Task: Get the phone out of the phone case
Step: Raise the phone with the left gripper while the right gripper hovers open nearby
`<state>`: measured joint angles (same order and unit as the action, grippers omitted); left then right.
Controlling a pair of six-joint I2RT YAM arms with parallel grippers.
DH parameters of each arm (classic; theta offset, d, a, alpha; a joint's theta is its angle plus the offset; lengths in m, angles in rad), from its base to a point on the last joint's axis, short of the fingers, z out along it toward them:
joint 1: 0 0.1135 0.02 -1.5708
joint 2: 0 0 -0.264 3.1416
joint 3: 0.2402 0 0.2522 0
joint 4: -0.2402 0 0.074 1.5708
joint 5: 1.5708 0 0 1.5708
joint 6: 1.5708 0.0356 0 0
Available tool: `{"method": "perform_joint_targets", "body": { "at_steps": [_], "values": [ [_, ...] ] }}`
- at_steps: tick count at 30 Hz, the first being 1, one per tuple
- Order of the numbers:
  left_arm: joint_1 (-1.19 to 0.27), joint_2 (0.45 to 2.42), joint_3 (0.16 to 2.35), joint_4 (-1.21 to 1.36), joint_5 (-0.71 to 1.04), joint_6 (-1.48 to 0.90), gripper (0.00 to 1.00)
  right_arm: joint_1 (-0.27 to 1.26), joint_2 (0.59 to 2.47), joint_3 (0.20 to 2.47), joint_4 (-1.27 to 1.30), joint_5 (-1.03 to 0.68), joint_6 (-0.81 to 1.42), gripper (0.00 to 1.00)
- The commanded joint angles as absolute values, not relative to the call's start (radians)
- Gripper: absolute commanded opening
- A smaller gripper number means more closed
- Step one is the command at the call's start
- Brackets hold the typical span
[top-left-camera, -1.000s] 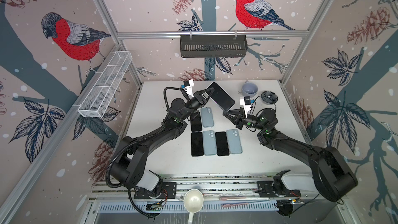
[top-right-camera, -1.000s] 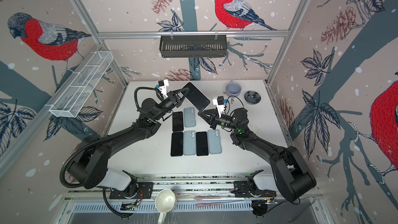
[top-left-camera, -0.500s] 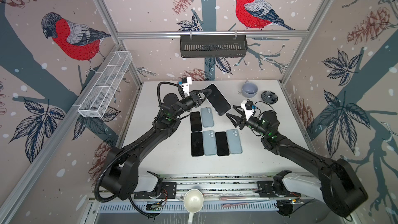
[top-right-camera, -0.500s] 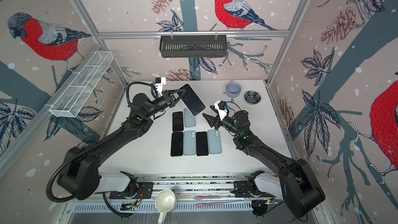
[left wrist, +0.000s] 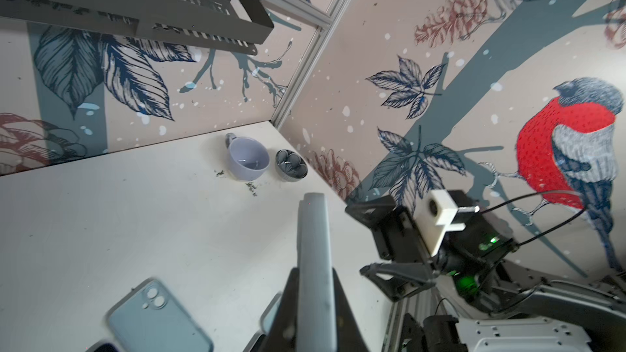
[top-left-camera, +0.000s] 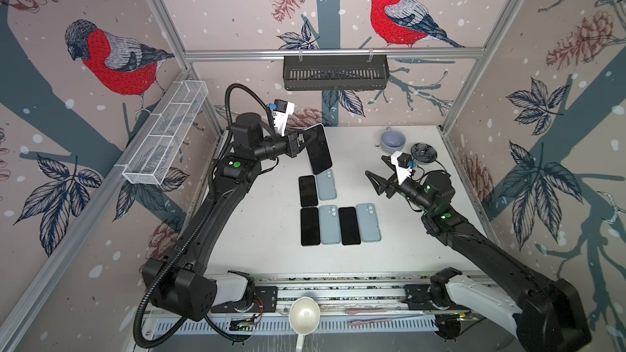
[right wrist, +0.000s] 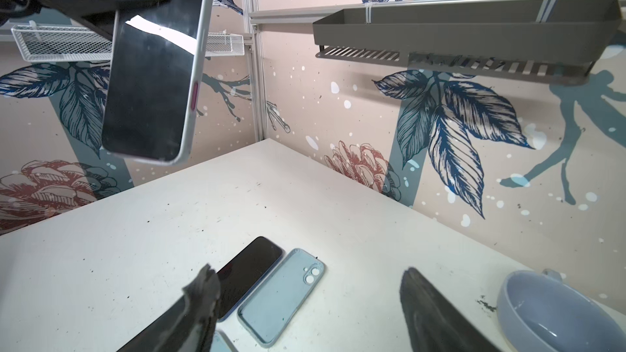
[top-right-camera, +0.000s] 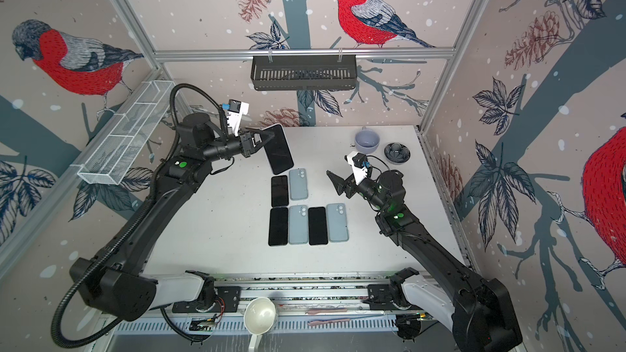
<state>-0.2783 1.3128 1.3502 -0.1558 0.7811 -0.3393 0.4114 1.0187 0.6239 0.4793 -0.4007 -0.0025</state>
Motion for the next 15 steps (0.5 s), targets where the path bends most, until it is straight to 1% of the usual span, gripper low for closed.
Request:
{"method": "perform_joint_targets", "body": {
  "at_steps": [1, 3, 6, 11, 15],
  "values": [
    [-0.276, 1.301, 1.349, -0.186, 0.813, -0.169, 0.0, 0.412, 1.025, 0.703, 0.34, -0.341, 0.0, 0.88],
    [-0.275, 1.295, 1.336, -0.163, 0.834, -0.139, 0.0, 0.411, 1.021, 0.747, 0.283, -0.33, -0.007, 0.9],
    [-0.276, 1.282, 1.291, -0.109, 0.844, -0.135, 0.0, 0.41, 1.007, 0.787, 0.245, -0.325, -0.009, 0.99],
    [-0.276, 1.231, 1.173, 0.06, 0.972, -0.169, 0.0, 0.411, 0.977, 0.875, 0.16, -0.345, -0.014, 1.0],
    [-0.276, 1.162, 1.063, 0.194, 1.052, -0.193, 0.0, 0.412, 0.945, 0.878, 0.177, -0.39, -0.043, 0.99]
  ]
}}
